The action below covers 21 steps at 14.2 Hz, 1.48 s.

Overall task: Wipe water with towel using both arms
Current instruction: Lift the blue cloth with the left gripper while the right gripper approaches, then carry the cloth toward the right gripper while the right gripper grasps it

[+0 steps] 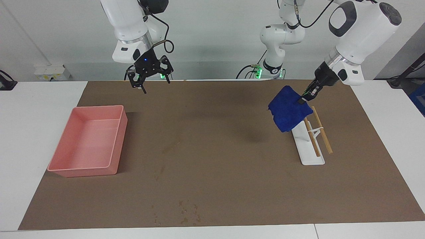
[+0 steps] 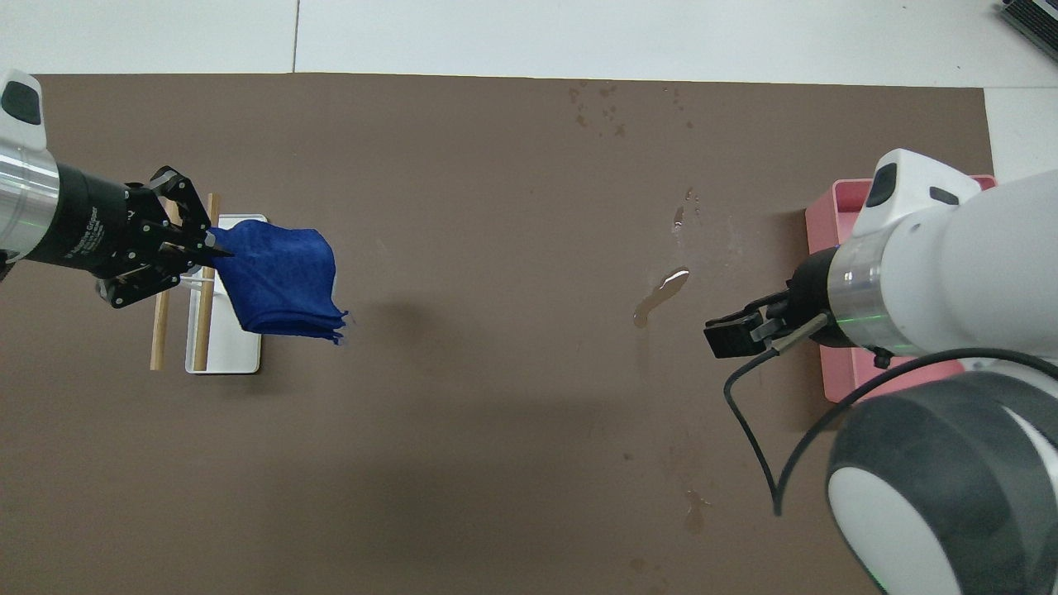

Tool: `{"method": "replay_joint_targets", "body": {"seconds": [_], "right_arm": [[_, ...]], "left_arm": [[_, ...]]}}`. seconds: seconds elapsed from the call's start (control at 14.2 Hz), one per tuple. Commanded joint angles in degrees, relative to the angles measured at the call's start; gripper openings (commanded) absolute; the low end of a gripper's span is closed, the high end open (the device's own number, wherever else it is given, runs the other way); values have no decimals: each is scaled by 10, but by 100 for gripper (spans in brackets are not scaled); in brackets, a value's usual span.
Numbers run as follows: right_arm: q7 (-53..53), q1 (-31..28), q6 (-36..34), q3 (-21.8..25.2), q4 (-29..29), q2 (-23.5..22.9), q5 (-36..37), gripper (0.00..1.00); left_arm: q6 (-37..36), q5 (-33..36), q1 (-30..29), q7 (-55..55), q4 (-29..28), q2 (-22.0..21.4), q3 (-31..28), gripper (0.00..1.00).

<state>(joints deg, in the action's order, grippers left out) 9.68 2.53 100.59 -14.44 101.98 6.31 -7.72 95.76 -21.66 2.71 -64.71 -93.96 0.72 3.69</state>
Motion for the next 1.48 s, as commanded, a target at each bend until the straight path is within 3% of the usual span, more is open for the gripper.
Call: {"method": "replay_joint_targets", "body": {"seconds": [0.0, 0.35, 0.63, 1.13, 1.41], "right_arm": [[-23, 28, 30, -2, 30, 13, -11, 100], [-71, 104, 62, -2, 41, 16, -12, 100], [-132, 175, 100, -2, 42, 13, -12, 100], [-175, 230, 212, -2, 45, -17, -9, 100], [-182, 222, 256, -1, 38, -38, -4, 100]], "left_arm": [[-8, -84, 6, -183, 8, 0, 1, 0], [71, -132, 18, -413, -11, -5, 59, 0], [144, -134, 74, -465, -47, -16, 62, 0], [96, -150, 103, -506, -57, -28, 63, 0], [42, -150, 110, -505, -54, -42, 63, 0]]}}
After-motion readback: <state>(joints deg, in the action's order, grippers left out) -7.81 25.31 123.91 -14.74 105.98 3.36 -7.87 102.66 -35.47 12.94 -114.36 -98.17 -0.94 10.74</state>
